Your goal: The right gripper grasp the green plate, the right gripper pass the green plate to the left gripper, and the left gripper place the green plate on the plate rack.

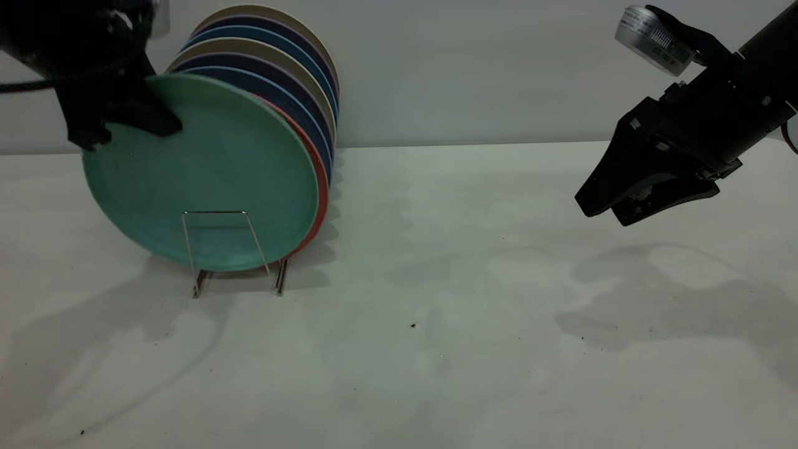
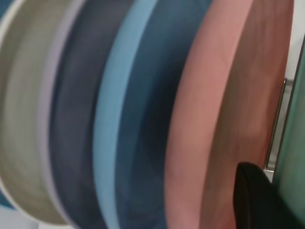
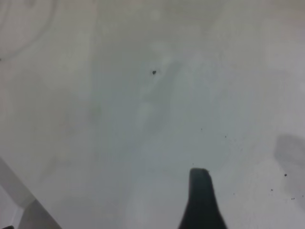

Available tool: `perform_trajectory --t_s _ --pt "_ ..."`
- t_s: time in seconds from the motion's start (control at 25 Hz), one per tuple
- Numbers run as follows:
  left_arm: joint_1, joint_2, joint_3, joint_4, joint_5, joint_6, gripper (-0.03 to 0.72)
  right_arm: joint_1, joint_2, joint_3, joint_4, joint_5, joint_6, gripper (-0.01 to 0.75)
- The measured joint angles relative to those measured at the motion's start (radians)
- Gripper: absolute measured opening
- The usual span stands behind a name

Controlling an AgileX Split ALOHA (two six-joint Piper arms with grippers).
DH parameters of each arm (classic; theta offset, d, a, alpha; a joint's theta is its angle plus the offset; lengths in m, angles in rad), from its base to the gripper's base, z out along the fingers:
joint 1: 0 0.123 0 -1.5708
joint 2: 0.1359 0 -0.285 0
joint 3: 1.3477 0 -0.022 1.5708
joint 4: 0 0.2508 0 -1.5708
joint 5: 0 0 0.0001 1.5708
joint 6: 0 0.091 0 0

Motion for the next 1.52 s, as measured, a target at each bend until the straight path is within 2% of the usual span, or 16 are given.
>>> perform_trajectory --t_s 0.44,0.52,0.76,0.84,1.0,1.12,1.24,1.36,1.52 --pt "0.000 0.036 -0.002 -0.001 -0.018 -0.022 0.123 0.000 0.000 0.000 0.000 0.001 0.004 0.573" --pt "0.000 0.036 -0.003 -0.001 -0.016 -0.027 0.156 0.000 0.000 0.000 0.000 0.001 0.004 0.573" --pt "0.000 0.036 -0.003 -0.002 -0.006 -0.029 0.387 0.000 0.000 0.000 -0.001 0.001 0.008 0.573" --pt "0.000 0.035 -0.003 -0.002 -0.006 -0.030 0.434 0.000 0.000 0.000 -0.003 0.001 0.008 0.573" --pt "0.000 0.001 -0.003 -0.001 0.004 -0.030 0.460 0.000 0.000 0.000 -0.005 0.002 0.009 0.573" --pt "0.000 -0.053 -0.003 0.048 0.052 -0.049 0.460 0.000 0.000 0.000 -0.005 0.002 0.009 0.573" --pt "0.000 -0.110 -0.003 0.188 0.126 -0.144 0.460 0.000 0.000 0.000 -0.009 0.002 0.010 0.573" --pt "0.012 -0.156 -0.003 0.378 0.192 -0.329 0.460 0.000 0.000 0.000 -0.026 0.002 0.011 0.573" --pt "0.036 -0.215 -0.003 0.531 0.244 -0.723 0.460 0.001 -0.013 -0.010 -0.113 -0.004 0.078 0.573"
